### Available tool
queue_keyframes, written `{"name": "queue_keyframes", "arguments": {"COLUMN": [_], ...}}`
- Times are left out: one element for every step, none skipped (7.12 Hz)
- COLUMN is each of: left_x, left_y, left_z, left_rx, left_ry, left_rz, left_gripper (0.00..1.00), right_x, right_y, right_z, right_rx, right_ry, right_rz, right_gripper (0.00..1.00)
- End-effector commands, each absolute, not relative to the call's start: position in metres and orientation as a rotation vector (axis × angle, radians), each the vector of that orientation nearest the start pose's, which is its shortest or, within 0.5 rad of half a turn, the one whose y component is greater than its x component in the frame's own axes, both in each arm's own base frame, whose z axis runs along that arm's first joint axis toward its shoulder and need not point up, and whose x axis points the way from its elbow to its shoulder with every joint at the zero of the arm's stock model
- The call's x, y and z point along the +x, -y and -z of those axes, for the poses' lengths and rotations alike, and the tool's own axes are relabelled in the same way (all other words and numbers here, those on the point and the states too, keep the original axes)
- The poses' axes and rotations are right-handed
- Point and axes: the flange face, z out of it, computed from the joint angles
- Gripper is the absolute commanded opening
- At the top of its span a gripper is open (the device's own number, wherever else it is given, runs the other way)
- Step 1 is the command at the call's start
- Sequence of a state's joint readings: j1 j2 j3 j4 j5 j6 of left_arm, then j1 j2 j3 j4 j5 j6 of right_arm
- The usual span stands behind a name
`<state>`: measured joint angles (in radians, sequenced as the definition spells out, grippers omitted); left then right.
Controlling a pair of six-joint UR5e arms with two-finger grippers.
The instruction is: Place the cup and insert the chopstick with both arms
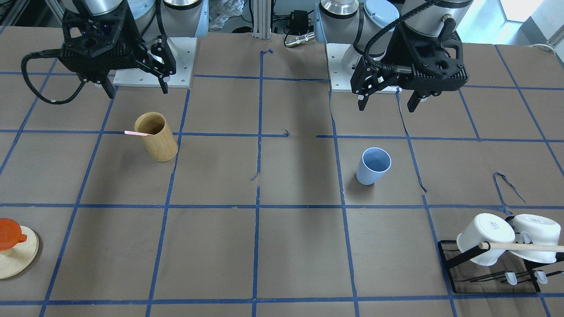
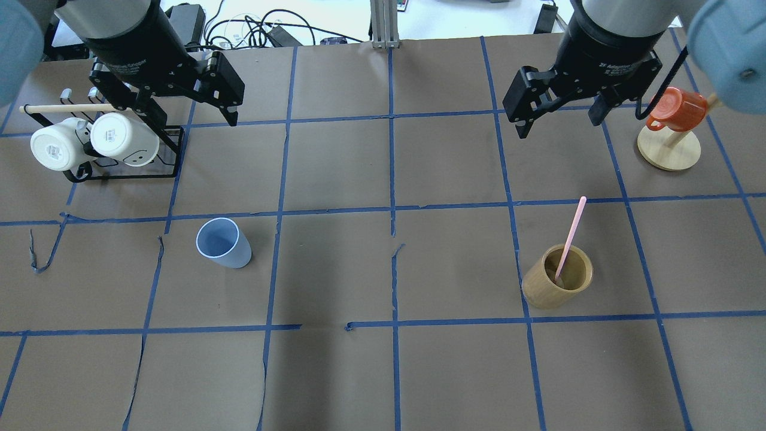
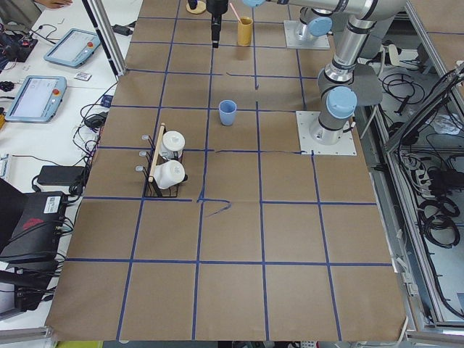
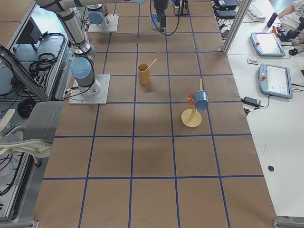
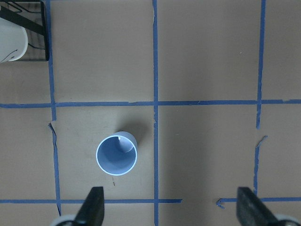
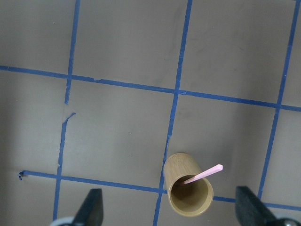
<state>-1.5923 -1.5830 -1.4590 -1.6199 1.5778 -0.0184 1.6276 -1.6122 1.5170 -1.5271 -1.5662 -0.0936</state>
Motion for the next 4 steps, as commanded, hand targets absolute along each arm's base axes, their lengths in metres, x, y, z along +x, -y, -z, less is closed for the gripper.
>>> {"name": "queue_keyframes", "arguments": {"left_x": [-0.1432,-0.1432,-0.1431,-0.1432], "left_y": [0.4971,0.4971,0.4965,0.4970], "left_z": [-0.5321,-0.5321,-0.5321,-0.5313], "left_rx": [0.005,0.005,0.004,0.005], "left_ry": [-3.134,-3.134,-3.132,-3.134], "left_rz": [0.080,0.080,0.080,0.077], "left_gripper": [1.00,1.00,1.00,1.00], "right_x": [0.1606,0.1606,0.1606,0.1606], "right_y": [0.4691,0.4689,0.4685,0.4684], "right_z": [-0.5300,-0.5298,-0.5320,-0.5319], "right_rx": [-0.236,-0.236,-0.226,-0.205], "right_ry": [-3.128,-3.128,-3.128,-3.129], "right_rz": [0.080,0.077,0.094,0.092], "right_gripper": [1.00,1.00,1.00,1.00]}}
